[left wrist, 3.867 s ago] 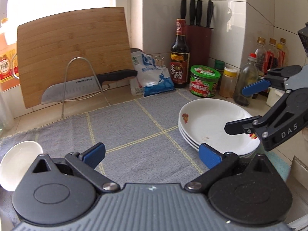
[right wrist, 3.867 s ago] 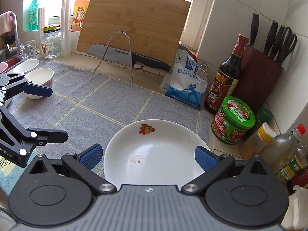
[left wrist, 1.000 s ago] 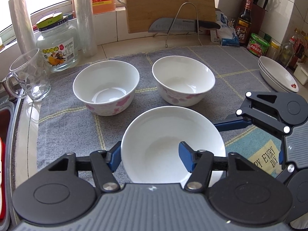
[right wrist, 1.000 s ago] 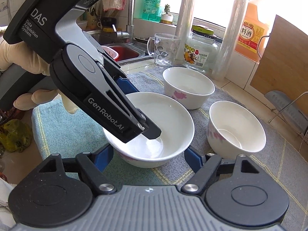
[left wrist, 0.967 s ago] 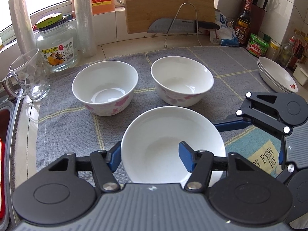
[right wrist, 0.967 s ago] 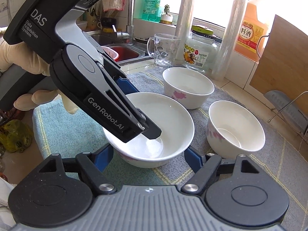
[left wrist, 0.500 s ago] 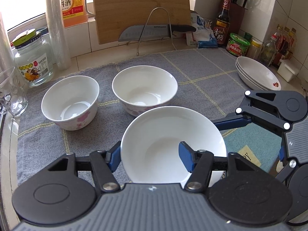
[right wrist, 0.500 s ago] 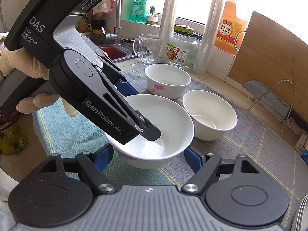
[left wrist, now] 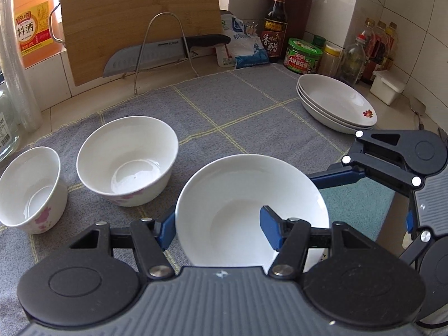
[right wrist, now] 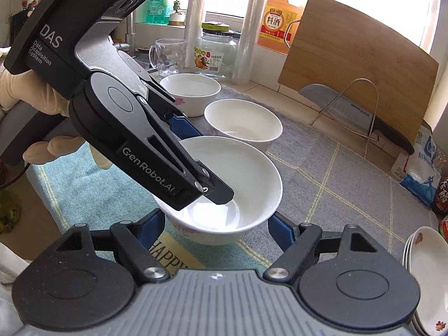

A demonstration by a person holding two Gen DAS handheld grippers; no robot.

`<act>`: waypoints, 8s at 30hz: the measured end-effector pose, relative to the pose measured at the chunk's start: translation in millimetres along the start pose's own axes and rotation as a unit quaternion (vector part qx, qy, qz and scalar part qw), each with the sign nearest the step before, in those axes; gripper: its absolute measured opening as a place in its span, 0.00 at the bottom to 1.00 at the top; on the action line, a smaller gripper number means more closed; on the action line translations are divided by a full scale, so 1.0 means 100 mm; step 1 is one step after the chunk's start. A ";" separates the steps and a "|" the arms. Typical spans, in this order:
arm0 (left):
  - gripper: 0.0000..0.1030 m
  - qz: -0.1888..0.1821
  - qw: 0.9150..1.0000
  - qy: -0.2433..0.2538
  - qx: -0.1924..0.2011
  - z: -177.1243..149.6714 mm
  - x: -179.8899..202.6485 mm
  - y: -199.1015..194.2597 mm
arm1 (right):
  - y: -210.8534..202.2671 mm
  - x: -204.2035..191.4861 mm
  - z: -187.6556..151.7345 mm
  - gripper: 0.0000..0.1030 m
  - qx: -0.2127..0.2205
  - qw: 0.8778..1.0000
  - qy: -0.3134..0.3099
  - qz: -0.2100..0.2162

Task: Organize plates and bowls
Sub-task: 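Carry the bowl with the left gripper beside the other bowls and lower it, then open the left gripper to release the bowl on the mat, then reach the right gripper into another white bowl and grasp its rim, then carry the held bowl with the right gripper over another bowl and lower it, then open the right gripper to leave the bowl nested in the other bowl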

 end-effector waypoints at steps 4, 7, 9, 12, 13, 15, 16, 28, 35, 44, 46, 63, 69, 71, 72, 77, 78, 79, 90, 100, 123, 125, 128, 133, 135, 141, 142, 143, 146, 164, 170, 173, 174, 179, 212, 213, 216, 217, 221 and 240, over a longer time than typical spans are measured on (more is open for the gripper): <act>0.59 -0.009 1.000 0.016 -0.004 0.08 0.12 0.09 | -0.01 0.10 -0.10 0.82 -0.007 1.000 0.016 -0.010; 0.59 -0.016 1.000 0.024 -0.006 0.14 0.17 0.16 | 0.01 0.17 -0.16 0.82 -0.013 0.999 0.026 -0.014; 0.59 -0.019 0.999 0.026 -0.009 0.16 0.20 0.20 | 0.03 0.22 -0.20 0.82 -0.016 0.999 0.032 -0.016; 0.59 -0.021 0.999 0.028 -0.013 0.19 0.22 0.26 | 0.06 0.26 -0.22 0.82 -0.021 0.999 0.036 -0.016; 0.59 -0.022 0.999 0.029 -0.015 0.19 0.23 0.27 | 0.07 0.27 -0.23 0.82 -0.022 0.999 0.037 -0.016; 0.59 -0.023 0.999 0.028 -0.016 0.20 0.23 0.28 | 0.09 0.28 -0.24 0.82 -0.025 0.999 0.039 -0.014; 0.59 -0.023 0.999 0.028 -0.017 0.20 0.24 0.29 | 0.10 0.29 -0.25 0.82 -0.025 0.999 0.039 -0.013; 0.86 -0.030 0.999 0.033 -0.003 0.21 0.29 0.24 | 0.11 0.34 -0.25 1.00 -0.017 0.999 0.042 -0.009; 0.91 -0.013 0.999 0.025 0.032 0.19 0.24 0.03 | 0.05 0.37 -0.21 1.00 -0.013 0.999 0.037 -0.005; 0.94 0.065 0.995 -0.019 0.079 0.04 0.07 -0.28 | -0.08 0.42 -0.18 1.00 -0.010 0.999 0.034 0.002; 0.94 0.079 0.993 -0.039 0.082 -0.03 0.02 -0.30 | -0.10 0.45 -0.16 1.00 -0.006 0.999 0.038 0.003; 0.94 0.162 0.976 -0.120 0.082 -0.23 -0.33 -0.17 | -0.03 0.59 0.24 1.00 0.005 0.998 0.039 0.042; 0.94 0.170 0.973 -0.127 0.089 -0.15 -0.46 -0.07 | 0.08 0.61 0.48 1.00 0.002 0.999 0.022 0.046; 0.94 0.173 0.972 -0.128 0.090 -0.13 -0.49 -0.04 | 0.13 0.64 0.58 1.00 0.002 0.999 0.018 0.051; 0.94 0.174 0.972 -0.129 0.090 -0.12 -0.51 -0.03 | 0.16 0.65 0.63 1.00 0.001 0.998 0.016 0.054; 0.94 0.176 0.971 -0.129 0.099 -0.06 -0.57 0.04 | 0.30 0.71 0.82 1.00 -0.006 0.998 0.016 0.066; 0.94 0.177 0.971 -0.127 0.100 -0.05 -0.57 0.05 | 0.33 0.73 0.86 1.00 -0.008 0.998 0.016 0.068; 0.94 0.175 0.971 -0.125 0.101 -0.04 -0.58 0.07 | 0.35 0.75 0.88 1.00 -0.010 0.997 0.016 0.069; 0.93 0.158 0.975 -0.120 0.096 0.06 -0.64 0.23 | 0.70 0.83 1.22 1.00 -0.035 0.994 0.000 0.100; 0.92 0.140 0.979 -0.121 0.090 0.11 -0.66 0.36 | 1.02 0.85 1.40 0.97 -0.062 0.989 -0.011 0.133; 0.86 0.134 0.980 -0.114 0.093 0.11 -0.65 0.33 | 1.26 0.74 1.50 0.79 -0.085 0.982 -0.033 0.164; 0.85 0.136 0.980 -0.111 0.092 0.11 -0.64 0.32 | 1.26 0.74 1.51 0.79 -0.086 0.982 -0.033 0.163; 0.85 0.135 0.980 -0.112 0.091 0.11 -0.64 0.32 | 1.26 0.73 1.50 0.79 -0.086 0.983 -0.034 0.161; 0.85 0.134 0.981 -0.112 0.089 0.11 -0.64 0.32 | 1.26 0.73 1.51 0.79 -0.088 0.982 -0.032 0.163; 0.85 0.132 0.981 -0.113 0.088 0.11 -0.65 0.32 | 1.26 0.73 1.52 0.79 -0.089 0.982 -0.028 0.166; 0.85 0.135 0.981 -0.105 0.087 0.12 -0.63 0.28 | 1.20 0.71 1.51 0.79 -0.085 0.982 -0.028 0.165; 0.85 0.135 0.982 -0.103 0.086 0.12 -0.62 0.26 | 1.18 0.71 1.51 0.79 -0.084 0.982 -0.028 0.166; 0.85 0.136 0.982 -0.101 0.086 0.12 -0.61 0.24 | 1.16 0.71 1.51 0.79 -0.083 0.982 -0.028 0.166; 0.85 0.137 0.982 -0.096 0.087 0.12 -0.57 0.16 | 1.08 0.70 1.50 0.79 -0.078 0.983 -0.030 0.166; 0.85 0.139 0.983 -0.064 0.101 0.01 -0.11 -0.26 | 0.42 0.59 1.21 0.79 -0.051 0.986 -0.034 0.158; 0.85 0.139 0.984 -0.054 0.101 -0.01 0.05 -0.32 | 0.28 0.59 1.06 0.79 -0.044 0.987 -0.030 0.154; 0.85 0.135 0.984 -0.049 0.102 -0.02 0.13 -0.32 | 0.22 0.60 0.99 0.79 -0.042 0.988 -0.025 0.150; 0.85 0.133 0.985 -0.047 0.102 -0.03 0.14 -0.32 | 0.20 0.60 0.96 0.79 -0.041 0.988 -0.023 0.148; 0.85 0.124 0.986 -0.031 0.104 -0.03 0.31 -0.29 | 0.11 0.66 0.81 0.79 -0.043 0.989 -0.013 0.139; 0.85 0.060 0.997 -0.010 0.051 -0.09 0.61 -0.03 | 0.14 0.79 0.19 0.79 -0.079 0.986 0.038 0.139; 0.85 0.059 0.997 -0.010 0.051 -0.09 0.61 -0.03 | 0.15 0.80 0.19 0.79 -0.079 0.986 0.039 0.138; 0.85 0.059 0.997 -0.008 0.048 -0.09 0.62 -0.01 | 0.15 0.80 0.19 0.79 -0.079 0.987 0.039 0.137; 0.86 0.057 0.997 -0.008 0.048 -0.09 0.62 -0.01 | 0.16 0.80 0.18 0.79 -0.079 0.987 0.039 0.136; 0.87 0.054 0.997 -0.007 0.047 -0.09 0.60 0.00 | 0.17 0.80 0.17 0.79 -0.080 0.987 0.042 0.135; 0.92 0.069 0.996 -0.010 0.060 -0.33 0.34 -0.36 | 0.05 0.70 0.40 1.00 -0.050 0.990 0.018 0.132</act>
Point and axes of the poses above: each gripper's, at about its wrist camera, not at the fingertips, and y roughly the way its jaws point, x to its right, z to its top, the point moved 6 cm from there along y, roughly the way its jaws point, and after that the axes turned 15 degrees about -x, right-handed, at the moved point
